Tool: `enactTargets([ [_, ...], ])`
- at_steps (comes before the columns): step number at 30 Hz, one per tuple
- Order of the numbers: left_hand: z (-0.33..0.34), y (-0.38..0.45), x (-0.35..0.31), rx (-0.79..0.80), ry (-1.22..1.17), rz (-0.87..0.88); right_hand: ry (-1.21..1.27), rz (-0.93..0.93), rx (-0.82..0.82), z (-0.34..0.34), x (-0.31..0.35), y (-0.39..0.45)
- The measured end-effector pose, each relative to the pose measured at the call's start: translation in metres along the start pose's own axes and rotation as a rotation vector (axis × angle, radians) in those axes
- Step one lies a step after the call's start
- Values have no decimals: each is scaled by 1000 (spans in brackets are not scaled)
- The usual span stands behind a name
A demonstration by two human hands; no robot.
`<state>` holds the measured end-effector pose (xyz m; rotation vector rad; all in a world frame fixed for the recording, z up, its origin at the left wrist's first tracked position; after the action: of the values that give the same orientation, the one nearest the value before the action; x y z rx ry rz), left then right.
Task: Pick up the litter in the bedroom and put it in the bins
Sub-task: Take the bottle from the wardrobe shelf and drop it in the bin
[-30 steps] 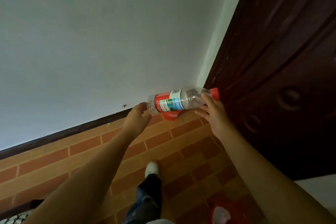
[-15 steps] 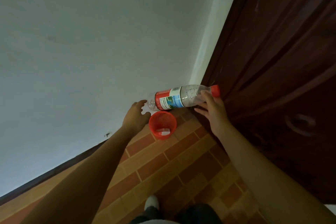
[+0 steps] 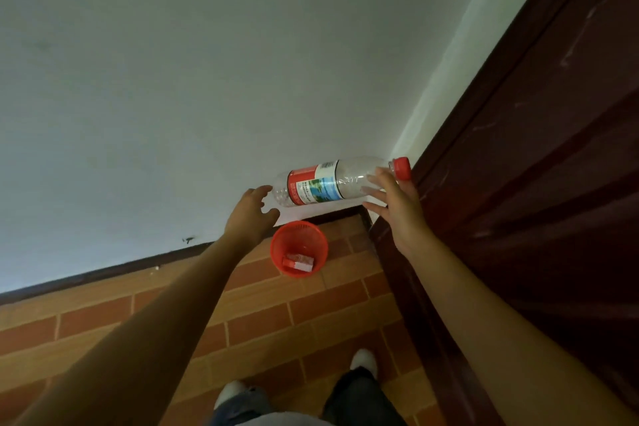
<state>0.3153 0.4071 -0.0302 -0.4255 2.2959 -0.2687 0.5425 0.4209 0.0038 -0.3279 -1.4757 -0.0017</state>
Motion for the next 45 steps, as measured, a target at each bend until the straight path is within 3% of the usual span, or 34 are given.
enactTargets([
  [12,53,-2,-27,-152,-150,-255,-98,101,277,-30,-2,82],
  [24,96,40,24,-73,-88,-341,-202,136,352,-10,-69,125],
  [30,172,95,92,-13,-172,-424,-247,150,350,3,-173,162],
  [38,305,185,234,50,-104,-443,-315,113,378,13,-361,227],
  [45,372,233,327,-42,-35,-528,-504,68,432,34,-493,259],
])
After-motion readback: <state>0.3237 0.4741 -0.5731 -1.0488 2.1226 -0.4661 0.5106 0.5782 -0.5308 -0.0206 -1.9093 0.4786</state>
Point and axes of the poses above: each hand's wrist, its own y-axis towards the middle knuckle, its own z-axis out of the palm, x = y × z, the point moved 3 cm from there along y, towards the middle knuckle, and after that the axes turned 7 degrees about -z, right-handed, at the moved point
